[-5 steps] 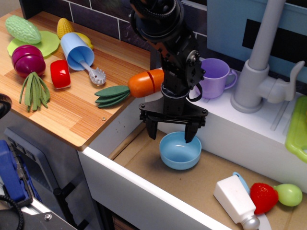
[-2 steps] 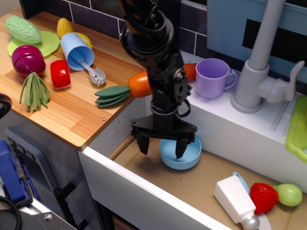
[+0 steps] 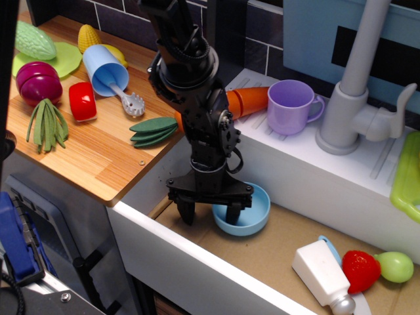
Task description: Lift bowl
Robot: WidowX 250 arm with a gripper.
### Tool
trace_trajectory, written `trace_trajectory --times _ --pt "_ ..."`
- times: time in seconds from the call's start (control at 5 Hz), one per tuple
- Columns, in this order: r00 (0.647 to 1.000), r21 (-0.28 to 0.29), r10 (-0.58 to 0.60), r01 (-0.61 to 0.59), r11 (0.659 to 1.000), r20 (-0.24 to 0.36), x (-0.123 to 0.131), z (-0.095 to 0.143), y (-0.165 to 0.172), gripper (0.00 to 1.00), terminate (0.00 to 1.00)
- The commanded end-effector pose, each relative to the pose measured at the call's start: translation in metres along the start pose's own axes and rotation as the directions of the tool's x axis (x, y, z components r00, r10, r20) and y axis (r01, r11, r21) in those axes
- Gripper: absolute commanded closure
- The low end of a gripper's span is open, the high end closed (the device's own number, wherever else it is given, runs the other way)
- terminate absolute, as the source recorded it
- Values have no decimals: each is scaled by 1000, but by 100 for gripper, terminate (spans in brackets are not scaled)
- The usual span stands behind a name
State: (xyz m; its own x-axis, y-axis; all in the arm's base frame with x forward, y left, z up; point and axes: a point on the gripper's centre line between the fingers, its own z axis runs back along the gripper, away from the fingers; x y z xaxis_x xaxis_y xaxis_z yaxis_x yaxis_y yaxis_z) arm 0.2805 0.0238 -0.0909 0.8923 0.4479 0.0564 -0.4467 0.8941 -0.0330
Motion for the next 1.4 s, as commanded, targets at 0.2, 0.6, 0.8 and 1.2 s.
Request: trace_trajectory --times 0.2,0.6,0.8,1.2 --pt "998 4 -3 2 1000 61 7 19 -14 100 0" --pt "971 29 -145 142 989 192 12 70 -22 100 0" --pt "946 6 -233 238 971 224 13 100 -22 100 0" --pt "955 31 -262 260 965 135 -3 126 -16 100 100"
